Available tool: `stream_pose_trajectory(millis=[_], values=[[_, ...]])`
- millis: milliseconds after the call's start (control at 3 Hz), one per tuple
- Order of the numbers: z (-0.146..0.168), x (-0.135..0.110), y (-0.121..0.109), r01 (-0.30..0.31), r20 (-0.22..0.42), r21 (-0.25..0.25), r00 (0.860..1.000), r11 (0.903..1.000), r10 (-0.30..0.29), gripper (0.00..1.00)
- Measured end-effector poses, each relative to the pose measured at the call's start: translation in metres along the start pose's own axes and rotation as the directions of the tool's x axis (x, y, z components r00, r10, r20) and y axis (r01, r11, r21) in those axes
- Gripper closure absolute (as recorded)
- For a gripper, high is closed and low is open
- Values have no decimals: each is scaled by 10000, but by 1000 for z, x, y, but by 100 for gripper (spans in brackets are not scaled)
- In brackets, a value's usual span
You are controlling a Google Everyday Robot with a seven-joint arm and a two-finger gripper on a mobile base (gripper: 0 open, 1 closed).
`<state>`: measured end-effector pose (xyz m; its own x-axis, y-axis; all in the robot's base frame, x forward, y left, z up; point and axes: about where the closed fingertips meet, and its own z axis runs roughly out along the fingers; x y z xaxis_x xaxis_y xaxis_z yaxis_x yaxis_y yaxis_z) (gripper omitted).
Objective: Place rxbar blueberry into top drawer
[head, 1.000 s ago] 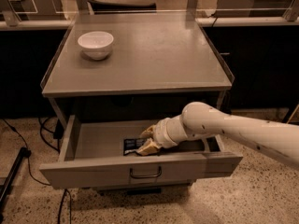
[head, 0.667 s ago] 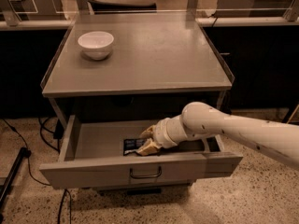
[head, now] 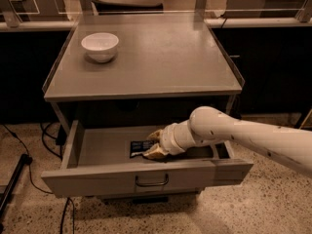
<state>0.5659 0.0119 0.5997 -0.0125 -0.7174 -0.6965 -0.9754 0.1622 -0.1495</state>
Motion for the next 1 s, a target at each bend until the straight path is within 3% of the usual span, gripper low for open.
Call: stream_pose_trajectory(millis=[333,667,1000], values=[[-1,-12,-4,269,-189,141,9995,9995,-266,11],[-12,-24,-8,500,-410,506,9980,9975,-479,0],[-12,-24,-8,500,-410,506,9980,9975,-479,0]])
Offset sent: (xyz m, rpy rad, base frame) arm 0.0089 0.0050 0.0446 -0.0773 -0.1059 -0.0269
